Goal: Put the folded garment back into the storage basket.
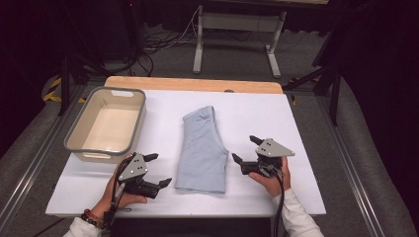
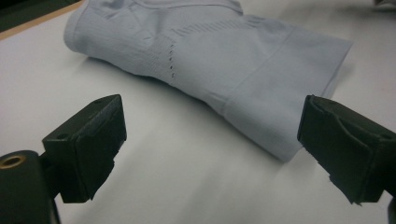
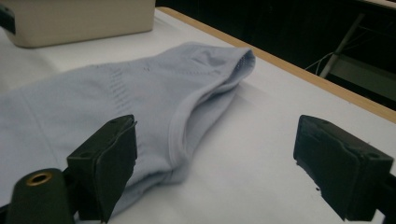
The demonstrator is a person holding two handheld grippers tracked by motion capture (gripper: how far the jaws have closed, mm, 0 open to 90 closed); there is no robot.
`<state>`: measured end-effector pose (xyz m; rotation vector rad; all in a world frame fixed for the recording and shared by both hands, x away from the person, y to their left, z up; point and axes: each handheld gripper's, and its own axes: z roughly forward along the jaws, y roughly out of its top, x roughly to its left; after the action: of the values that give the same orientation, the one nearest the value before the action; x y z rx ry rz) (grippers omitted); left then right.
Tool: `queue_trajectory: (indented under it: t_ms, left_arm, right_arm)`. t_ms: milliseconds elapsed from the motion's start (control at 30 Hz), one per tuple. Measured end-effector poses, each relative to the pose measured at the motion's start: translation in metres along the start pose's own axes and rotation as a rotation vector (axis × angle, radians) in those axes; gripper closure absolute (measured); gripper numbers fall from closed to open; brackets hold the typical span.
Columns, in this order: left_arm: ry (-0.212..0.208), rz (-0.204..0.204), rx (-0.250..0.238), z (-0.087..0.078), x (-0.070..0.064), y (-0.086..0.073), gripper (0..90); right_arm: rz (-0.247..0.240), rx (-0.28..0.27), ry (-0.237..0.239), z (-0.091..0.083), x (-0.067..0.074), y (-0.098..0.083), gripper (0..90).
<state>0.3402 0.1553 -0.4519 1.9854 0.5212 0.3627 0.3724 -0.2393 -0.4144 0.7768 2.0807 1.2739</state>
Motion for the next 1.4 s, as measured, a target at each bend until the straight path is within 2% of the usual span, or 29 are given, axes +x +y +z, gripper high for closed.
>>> queue_trajectory:
  t_ms: [100,200,267,300,400,467,533,600,667,733,800,867,1100,1267,1333,1400]
  left_arm:
    - [-0.022,-0.011,0.01,0.007,-0.004,0.002,9.4]
    - [-0.026,-0.004,0.045,0.017,-0.008,0.005,9.9]
    - [-0.024,-0.002,0.072,0.023,-0.01,0.007,10.4]
    - [-0.025,-0.003,0.083,0.026,-0.011,0.007,10.5]
    - [-0.057,-0.002,0.122,0.035,-0.013,0.007,10.6]
    - [-0.066,-0.014,0.151,0.04,-0.011,0.007,11.7]
    - [-0.084,-0.04,0.154,0.043,-0.009,0.006,11.2]
    - [-0.081,-0.049,0.168,0.045,-0.008,0.007,11.3]
    - [-0.074,-0.043,0.183,0.048,-0.008,0.008,11.3]
    - [-0.063,-0.037,0.202,0.05,-0.01,0.008,11.4]
    - [-0.059,-0.032,0.211,0.051,-0.01,0.009,11.3]
    - [-0.058,-0.021,0.225,0.053,-0.011,0.009,11.5]
    - [-0.071,-0.015,0.27,0.06,-0.012,0.013,11.1]
    - [-0.081,-0.026,0.272,0.061,-0.011,0.012,12.5]
    - [-0.099,-0.027,0.274,0.06,-0.011,0.012,15.7]
    - [-0.129,-0.036,0.277,0.061,-0.009,0.012,20.0]
  right_arm:
    - [0.026,0.031,0.034,0.016,-0.002,0.008,14.5]
    - [0.05,0.073,0.078,0.034,-0.002,0.012,14.3]
    - [0.062,0.106,0.085,0.046,-0.001,0.012,13.3]
    - [0.071,0.12,0.109,0.051,-0.001,0.013,12.8]
    - [0.088,0.147,0.129,0.064,0.001,0.014,11.8]
    - [0.101,0.171,0.146,0.073,0.002,0.013,11.4]
    - [0.115,0.202,0.159,0.081,0.001,0.011,10.4]
    - [0.134,0.244,0.162,0.09,-0.001,0.007,8.4]
    - [0.18,0.275,0.19,0.098,-0.004,0.001,6.9]
    - [0.19,0.288,0.2,0.101,-0.005,-0.001,6.2]
    - [0.205,0.312,0.23,0.106,-0.005,-0.003,6.1]
    - [0.198,0.331,0.24,0.109,-0.003,-0.004,6.2]
    - [0.214,0.357,0.258,0.113,-0.004,-0.005,6.2]
    - [0.205,0.358,0.276,0.112,0.001,-0.003,16.7]
    - [0.205,0.354,0.285,0.112,0.001,-0.003,20.7]
    - [0.217,0.346,0.301,0.111,0.002,-0.003,28.7]
